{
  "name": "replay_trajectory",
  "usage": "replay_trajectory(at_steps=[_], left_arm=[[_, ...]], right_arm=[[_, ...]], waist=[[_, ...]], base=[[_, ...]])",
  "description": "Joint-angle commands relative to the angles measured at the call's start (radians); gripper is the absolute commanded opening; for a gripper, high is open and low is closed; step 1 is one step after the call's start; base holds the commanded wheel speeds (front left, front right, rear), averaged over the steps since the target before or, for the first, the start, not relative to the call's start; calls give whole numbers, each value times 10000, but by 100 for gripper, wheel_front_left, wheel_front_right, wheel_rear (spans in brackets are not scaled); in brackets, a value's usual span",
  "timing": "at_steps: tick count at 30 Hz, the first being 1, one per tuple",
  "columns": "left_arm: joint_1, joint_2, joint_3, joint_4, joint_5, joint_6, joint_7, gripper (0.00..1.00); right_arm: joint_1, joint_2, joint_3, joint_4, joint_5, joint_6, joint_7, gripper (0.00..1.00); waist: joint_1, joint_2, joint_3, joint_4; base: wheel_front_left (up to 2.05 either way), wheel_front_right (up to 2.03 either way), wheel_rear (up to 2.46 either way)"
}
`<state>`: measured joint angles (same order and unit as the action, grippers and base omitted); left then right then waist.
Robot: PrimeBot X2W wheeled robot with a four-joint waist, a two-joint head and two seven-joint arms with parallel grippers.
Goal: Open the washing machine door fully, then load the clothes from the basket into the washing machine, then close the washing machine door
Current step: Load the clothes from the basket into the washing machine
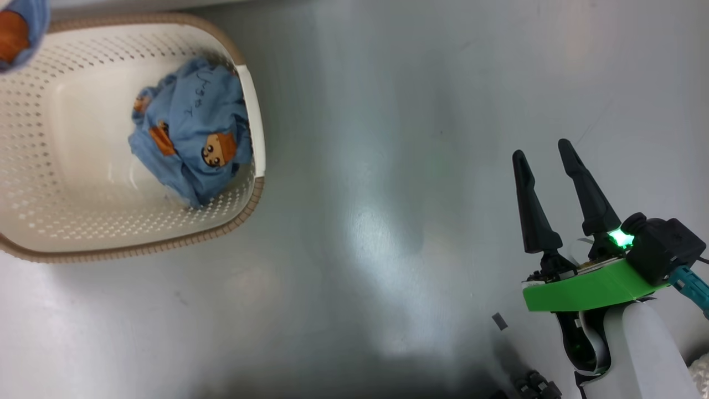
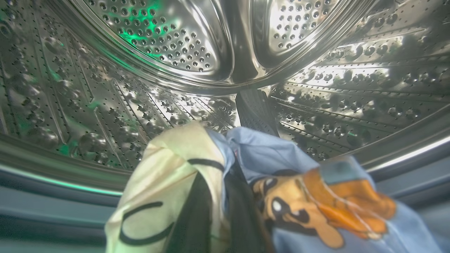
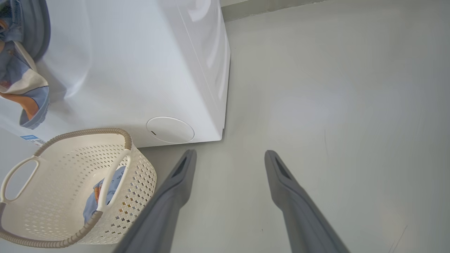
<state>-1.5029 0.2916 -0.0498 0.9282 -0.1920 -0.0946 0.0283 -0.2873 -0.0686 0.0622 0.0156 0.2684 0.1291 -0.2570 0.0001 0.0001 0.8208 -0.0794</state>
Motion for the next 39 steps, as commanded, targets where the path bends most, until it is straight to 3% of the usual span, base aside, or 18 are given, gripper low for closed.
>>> replay_trajectory(at_steps=[1, 6, 19, 32, 33, 34, 35, 39], left_arm=[[-264, 608, 55, -176, -107, -80, 74, 0], [-696, 802, -33, -260, -125, -131, -118, 0], [-2241, 1352, -541, -718, 571, 197, -2560, 0], [-2308, 1128, -590, -550, 329, 109, -2859, 0], [-2284, 1048, -572, -389, 259, 117, -2841, 10], [-2253, 981, -571, -213, 212, 139, -2768, 43], [-2214, 896, -527, -4, 110, 158, -2617, 100], [-2045, 699, -466, 479, -130, 171, -2383, 100]], right_arm=[[162, 43, 252, -219, 186, 16, -48, 100], [57, 70, 282, -168, 214, 16, -48, 100], [-238, 141, 628, 76, 480, 16, -48, 100], [-270, 165, 619, 214, 455, 16, -48, 100], [-261, 166, 607, 229, 446, 16, -48, 100], [-254, 167, 596, 249, 436, 16, -48, 100], [-240, 167, 583, 270, 430, 16, -48, 100], [-174, 170, 519, 283, 401, 16, -48, 100]], waist=[[-1, -1, 346, -18], [-1, -1, 615, -51], [-1, -1, 927, -411], [-1, -1, 601, -365], [-1, -1, 558, -343], [-1, -1, 511, -320], [-1, -1, 457, -292], [-1, -1, 259, -179]], base=[[0, 0, 0], [0, 0, 0], [0, 0, 0], [0, 0, 0], [0, 0, 0], [0, 0, 0], [0, 0, 0], [0, 0, 0]])
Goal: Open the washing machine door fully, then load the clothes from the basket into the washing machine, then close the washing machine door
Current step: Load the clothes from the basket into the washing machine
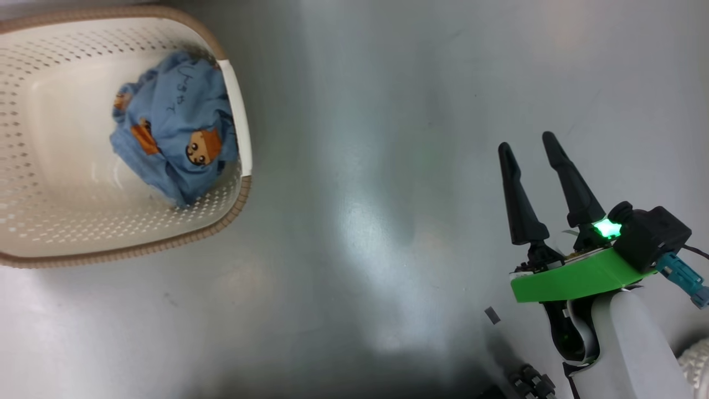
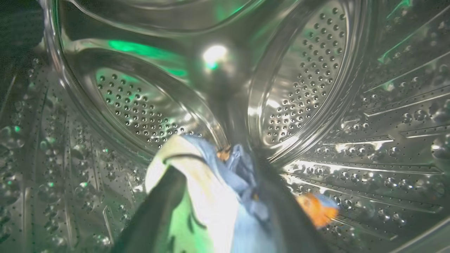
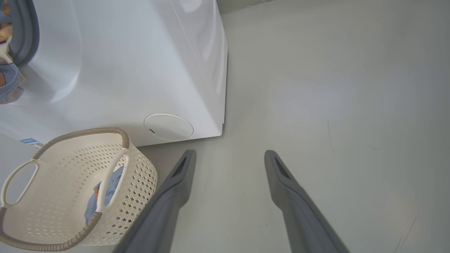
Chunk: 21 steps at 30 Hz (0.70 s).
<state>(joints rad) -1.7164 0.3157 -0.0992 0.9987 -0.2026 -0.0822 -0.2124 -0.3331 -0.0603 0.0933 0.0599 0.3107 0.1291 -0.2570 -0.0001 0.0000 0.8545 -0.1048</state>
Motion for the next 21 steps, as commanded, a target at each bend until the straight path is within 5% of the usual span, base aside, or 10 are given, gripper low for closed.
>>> replay_trajectory(at_steps=[1, 21], left_arm=[[139, 404, 37, -138, -76, 49, 64, 100], [2809, -849, 192, 89, -1017, 8, -356, 100]], right_arm=[[298, 88, 182, -160, -26, 16, -48, 100], [550, -108, -20, 40, -153, 16, -48, 100]], waist=[[1, 0, -128, 125], [1, 0, -1827, 1159]], base=[[0, 0, 0], [0, 0, 0]])
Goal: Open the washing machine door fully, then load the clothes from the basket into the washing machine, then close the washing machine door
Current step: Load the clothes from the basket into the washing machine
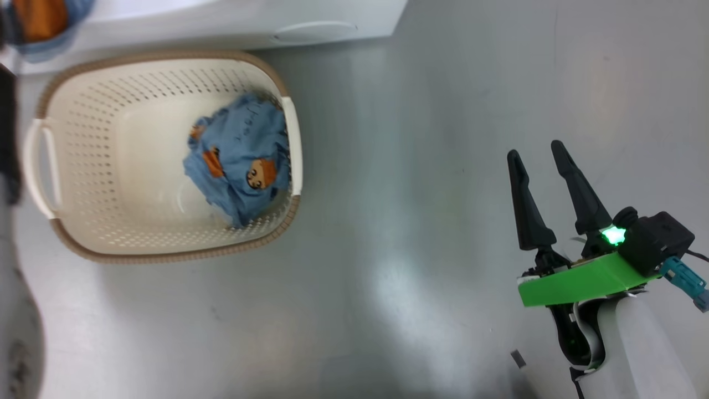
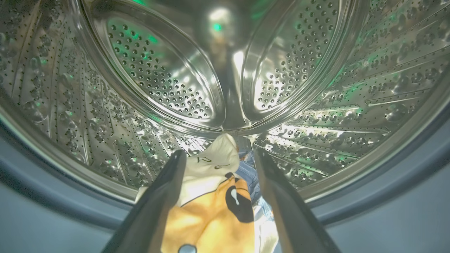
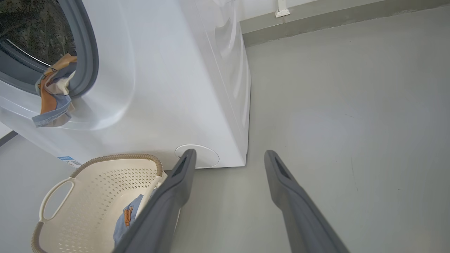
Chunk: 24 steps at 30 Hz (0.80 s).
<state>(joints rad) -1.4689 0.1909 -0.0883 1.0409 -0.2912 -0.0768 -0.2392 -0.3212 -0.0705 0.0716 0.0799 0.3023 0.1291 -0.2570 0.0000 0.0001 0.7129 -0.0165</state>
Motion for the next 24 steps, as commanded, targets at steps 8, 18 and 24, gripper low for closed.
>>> replay_trajectory(at_steps=[8, 18, 24], left_arm=[[1968, 57, 185, -1100, -394, -146, -207, 100], [4751, -165, 579, -3379, -486, -48, -223, 100], [6453, -157, 660, -4871, -326, 191, -224, 100]], right_arm=[[682, -33, 164, -114, -122, 16, -48, 100], [1143, -46, 140, -23, -174, 16, -48, 100], [1283, -22, 176, -74, -186, 16, -48, 100]], waist=[[0, -1, -1192, 441], [0, -1, -2350, 490], [0, -1, -2512, 457]], base=[[0, 0, 0], [0, 0, 0], [0, 0, 0]])
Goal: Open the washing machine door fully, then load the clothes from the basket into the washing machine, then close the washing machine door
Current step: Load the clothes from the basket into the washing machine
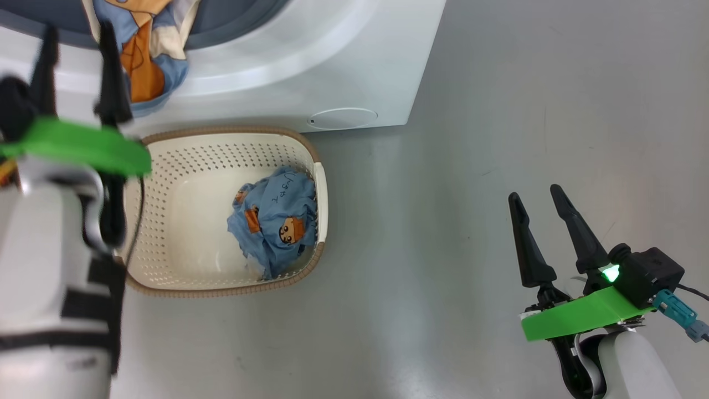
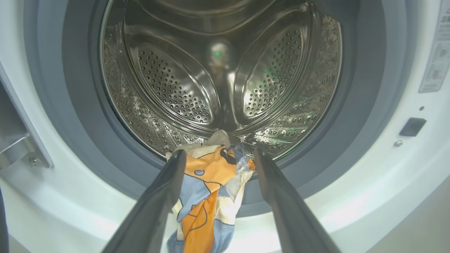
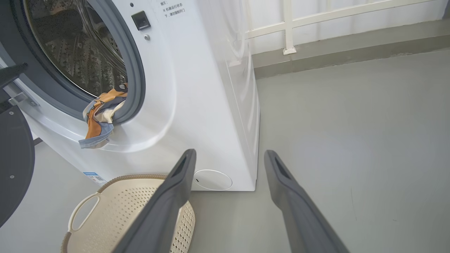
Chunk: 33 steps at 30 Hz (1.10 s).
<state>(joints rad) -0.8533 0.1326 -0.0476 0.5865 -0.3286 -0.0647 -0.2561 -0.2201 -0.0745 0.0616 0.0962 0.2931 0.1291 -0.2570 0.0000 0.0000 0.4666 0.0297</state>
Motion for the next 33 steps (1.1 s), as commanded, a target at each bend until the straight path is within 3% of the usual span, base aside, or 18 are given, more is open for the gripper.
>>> replay_trajectory(at_steps=[1, 16, 24, 33], left_arm=[[631, 403, 301, -606, 42, 129, -55, 100], [5634, -301, 1210, -4542, 326, 952, -56, 100], [6927, -572, 1305, -5236, 410, 1101, -56, 100], [7093, -688, 1290, -5236, 447, 1106, -57, 100]], right_arm=[[280, 23, 277, -257, -94, 16, -48, 100], [284, -21, 348, -340, -93, 16, -48, 100], [305, -38, 413, -291, -13, 16, -48, 100], [363, -84, 428, -259, -18, 16, -48, 100]], waist=[[0, 0, -40, -5], [0, 0, 64, 26], [0, 0, 2, -18], [0, 0, -54, -36]], base=[[0, 0, 0], [0, 0, 0], [0, 0, 0], [0, 0, 0]])
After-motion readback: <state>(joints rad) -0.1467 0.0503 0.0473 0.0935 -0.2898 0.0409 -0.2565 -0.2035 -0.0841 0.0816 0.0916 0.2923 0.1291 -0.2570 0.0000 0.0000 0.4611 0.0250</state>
